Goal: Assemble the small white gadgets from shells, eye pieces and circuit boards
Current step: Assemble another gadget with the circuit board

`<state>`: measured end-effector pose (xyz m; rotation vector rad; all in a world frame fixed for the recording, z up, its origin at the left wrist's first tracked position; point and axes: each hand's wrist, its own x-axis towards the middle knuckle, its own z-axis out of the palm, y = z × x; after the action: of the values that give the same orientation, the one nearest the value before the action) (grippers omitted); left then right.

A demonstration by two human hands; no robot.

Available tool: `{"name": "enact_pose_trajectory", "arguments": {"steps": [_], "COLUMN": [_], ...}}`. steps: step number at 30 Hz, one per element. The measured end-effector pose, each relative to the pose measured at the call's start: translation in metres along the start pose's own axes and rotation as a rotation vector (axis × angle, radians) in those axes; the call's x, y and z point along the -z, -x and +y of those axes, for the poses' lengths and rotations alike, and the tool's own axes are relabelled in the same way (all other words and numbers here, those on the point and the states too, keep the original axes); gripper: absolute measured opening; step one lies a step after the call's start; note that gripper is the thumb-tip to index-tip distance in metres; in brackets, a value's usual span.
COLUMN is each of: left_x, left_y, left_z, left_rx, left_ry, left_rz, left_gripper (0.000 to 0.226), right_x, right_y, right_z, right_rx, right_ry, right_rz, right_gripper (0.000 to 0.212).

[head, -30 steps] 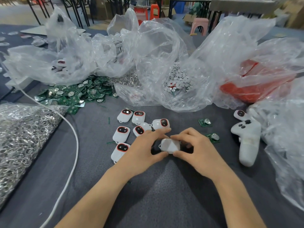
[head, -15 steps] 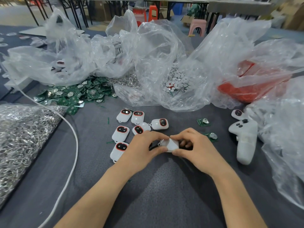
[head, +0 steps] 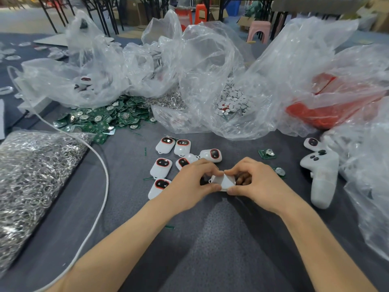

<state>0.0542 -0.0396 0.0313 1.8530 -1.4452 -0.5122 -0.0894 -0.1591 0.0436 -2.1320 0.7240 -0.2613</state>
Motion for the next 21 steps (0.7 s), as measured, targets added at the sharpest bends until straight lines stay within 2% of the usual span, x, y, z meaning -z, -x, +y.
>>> {"name": "enact_pose_trajectory", "arguments": {"steps": [5, 9, 15, 18, 21], "left_x": [0.004, 0.0, -0.004, -0.01, -0.014], "left_y": [-0.004, -0.001, -0.001, 0.003, 0.006], "left_z": [0.003, 0.004, 0.006, 0.008, 0.009], "left_rx": [0.048, 0.035, 0.027, -0.006, 0.017], "left_ry": [0.007, 0.006, -0.059, -0.007, 0.142], "left_rz": [-0.029, -0.012, 0.002, 0.053, 0.123], "left_gripper": [0.026, 0.028, 0.031, 0.026, 0.022], "right_x": [0.001, -0.007, -0.009, -0.01, -0.01], "right_y": [-0.001, 0.007, 0.005, 0.004, 0.005], "right_z": [0.003, 0.01, 0.012, 0.013, 0.01], "right_rx": [-0.012, 0.072, 0.087, 0.078, 0.115], "right_ry": [-0.027, -0.046, -0.158, -0.218, -0.246], "right_rz": [-0.013, 0.029, 0.075, 0.073, 0.088], "right_gripper": [0.032, 0.034, 0.022, 0.017, 0.014]}}
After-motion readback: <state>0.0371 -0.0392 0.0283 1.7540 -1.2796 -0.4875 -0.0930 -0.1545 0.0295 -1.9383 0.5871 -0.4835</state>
